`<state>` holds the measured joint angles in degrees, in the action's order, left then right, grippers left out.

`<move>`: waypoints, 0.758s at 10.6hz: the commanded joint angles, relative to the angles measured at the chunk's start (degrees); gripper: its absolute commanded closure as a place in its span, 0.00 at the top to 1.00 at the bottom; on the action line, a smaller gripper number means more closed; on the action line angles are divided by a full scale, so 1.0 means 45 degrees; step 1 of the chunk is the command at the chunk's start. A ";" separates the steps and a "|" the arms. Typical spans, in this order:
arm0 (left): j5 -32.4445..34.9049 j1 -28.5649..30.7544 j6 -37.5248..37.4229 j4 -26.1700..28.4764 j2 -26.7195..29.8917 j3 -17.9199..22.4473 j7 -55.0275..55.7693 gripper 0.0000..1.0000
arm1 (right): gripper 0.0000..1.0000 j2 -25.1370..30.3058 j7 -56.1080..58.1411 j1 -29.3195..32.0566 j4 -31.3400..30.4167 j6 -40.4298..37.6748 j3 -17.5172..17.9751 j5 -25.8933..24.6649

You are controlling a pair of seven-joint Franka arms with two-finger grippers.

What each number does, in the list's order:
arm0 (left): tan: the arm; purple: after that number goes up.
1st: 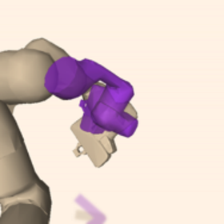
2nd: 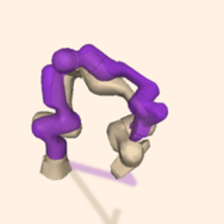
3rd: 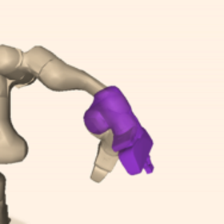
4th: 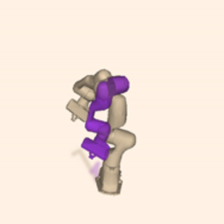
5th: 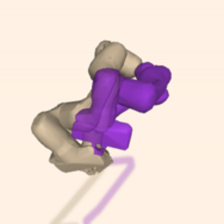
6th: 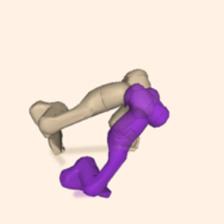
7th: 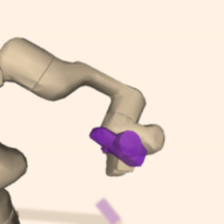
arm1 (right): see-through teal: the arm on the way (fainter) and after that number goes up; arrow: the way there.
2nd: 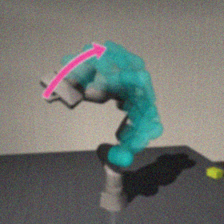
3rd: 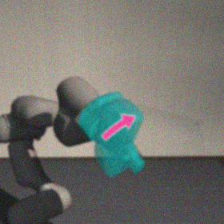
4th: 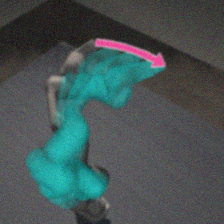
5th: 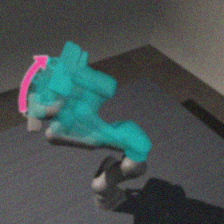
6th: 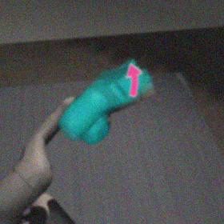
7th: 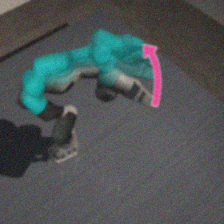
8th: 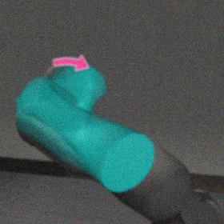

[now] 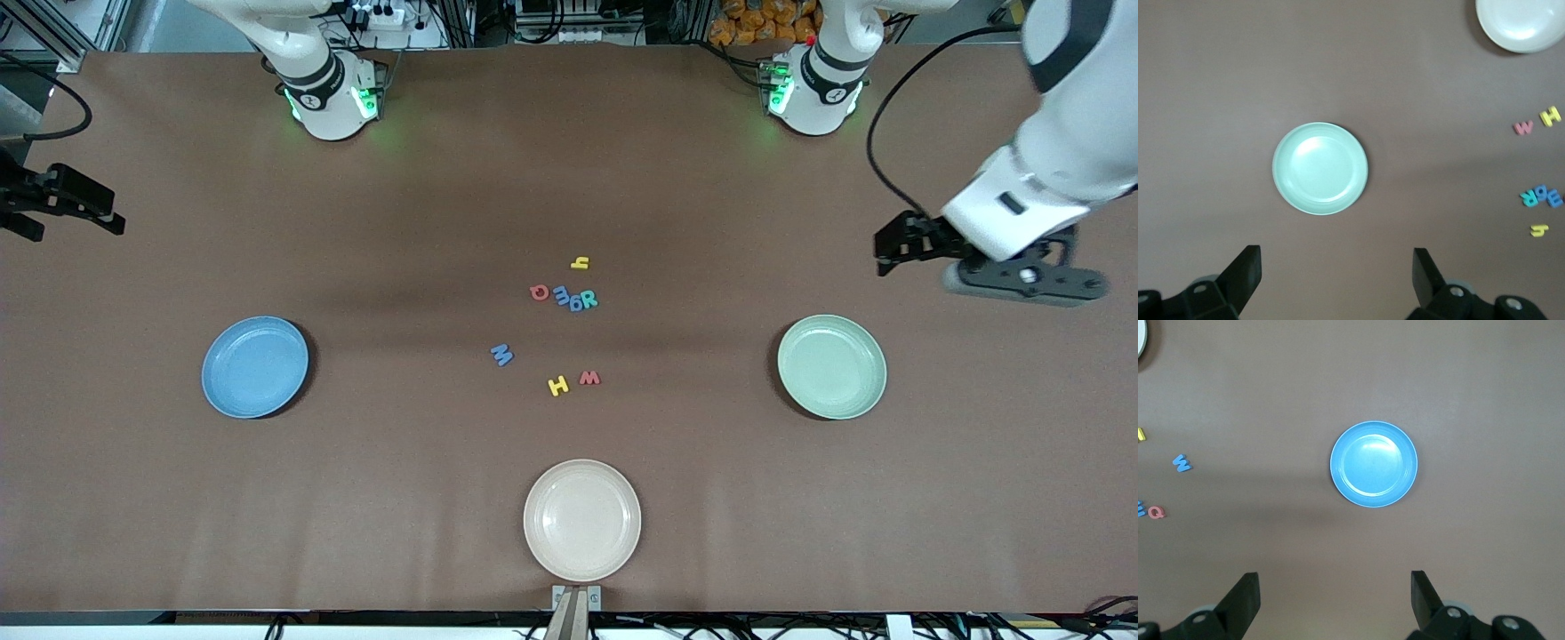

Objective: Sort uppercase to blue plate, lowercase to green plate
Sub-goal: 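Move the left gripper from rest toward the foam letters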

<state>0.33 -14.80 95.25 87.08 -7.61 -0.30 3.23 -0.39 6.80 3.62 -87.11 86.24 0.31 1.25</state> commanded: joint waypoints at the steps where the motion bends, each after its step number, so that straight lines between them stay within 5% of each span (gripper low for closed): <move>1: 0.0101 -0.0363 0.0606 0.0082 -0.0883 -0.0867 0.0684 1.00 | 1.00 0.0107 -0.0026 0.0366 -0.0213 0.0153 0.0165 0.0191; 8: -0.0074 -0.2921 0.4976 -0.0054 -0.4436 -0.0929 0.4316 1.00 | 1.00 -0.0225 0.0052 0.0483 -0.0856 0.0503 0.0165 0.0211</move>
<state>0.34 -26.30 113.75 88.27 -23.72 -4.84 19.45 -1.28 6.80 4.27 -89.85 87.37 0.31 1.26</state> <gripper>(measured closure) 0.000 0.000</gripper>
